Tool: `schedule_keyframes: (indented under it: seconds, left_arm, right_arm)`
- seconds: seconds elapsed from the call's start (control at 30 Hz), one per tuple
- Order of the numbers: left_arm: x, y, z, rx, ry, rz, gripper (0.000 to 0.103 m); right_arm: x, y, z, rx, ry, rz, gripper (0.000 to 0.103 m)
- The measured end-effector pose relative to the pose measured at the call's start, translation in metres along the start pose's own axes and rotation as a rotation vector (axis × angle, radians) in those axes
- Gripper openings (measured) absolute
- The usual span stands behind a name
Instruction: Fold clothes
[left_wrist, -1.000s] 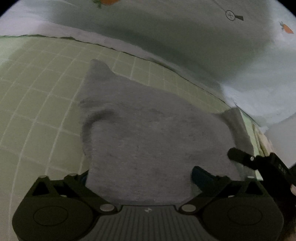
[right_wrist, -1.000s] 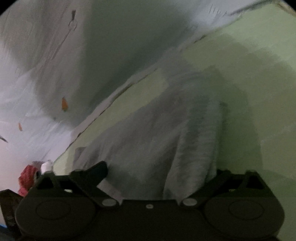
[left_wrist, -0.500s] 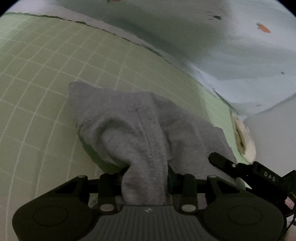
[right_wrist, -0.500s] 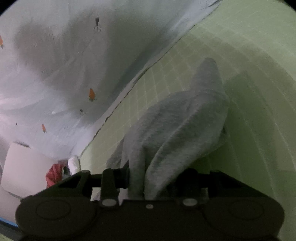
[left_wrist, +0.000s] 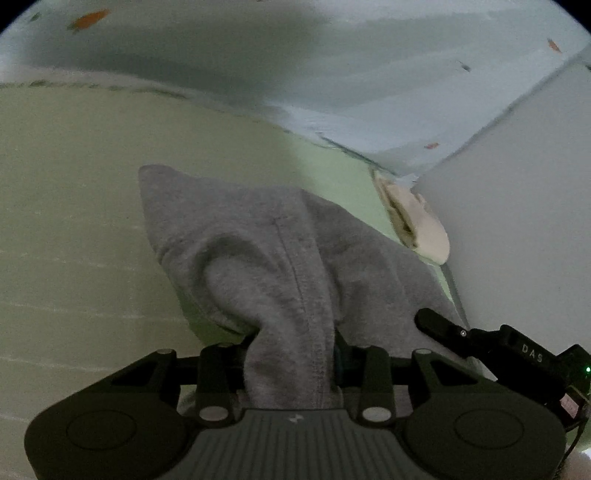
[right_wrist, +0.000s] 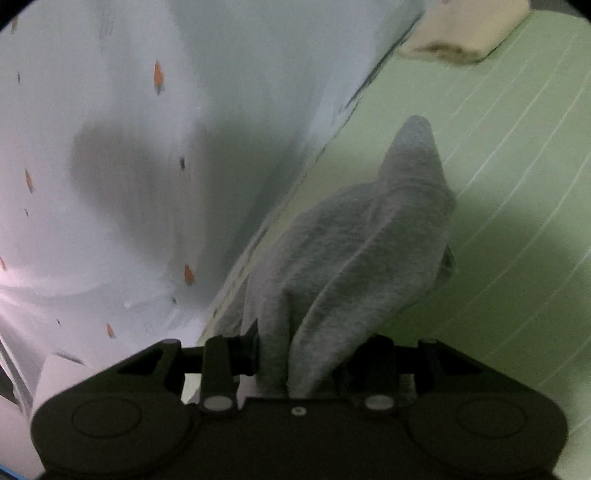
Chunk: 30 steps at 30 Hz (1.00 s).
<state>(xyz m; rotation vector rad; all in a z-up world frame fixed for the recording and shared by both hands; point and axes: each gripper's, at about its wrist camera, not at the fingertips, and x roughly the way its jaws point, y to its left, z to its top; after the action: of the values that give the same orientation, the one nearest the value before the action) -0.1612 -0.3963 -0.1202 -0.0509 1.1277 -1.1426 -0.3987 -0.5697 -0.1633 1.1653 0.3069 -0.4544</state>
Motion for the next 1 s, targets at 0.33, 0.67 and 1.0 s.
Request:
schedule_keyframes:
  seconds: [0.33,0.67,1.0]
  left_arm:
    - [0.099,-0.172,0.017,0.068,-0.096,0.01,0.035]
    - [0.186,-0.3,0.104,0.362,-0.008,-0.018,0.033]
    - [0.302,-0.355,0.183,0.637,0.135,-0.093,0.033]
  right_arm:
    - [-0.075,-0.107,0.153,0.047,-0.097,0.175,0.039]
    - [-0.1,-0.19,0.229,0.288,-0.355,0.343,0.039]
    - [-0.06,-0.238,0.256,0.538,-0.61,0.408,0.039]
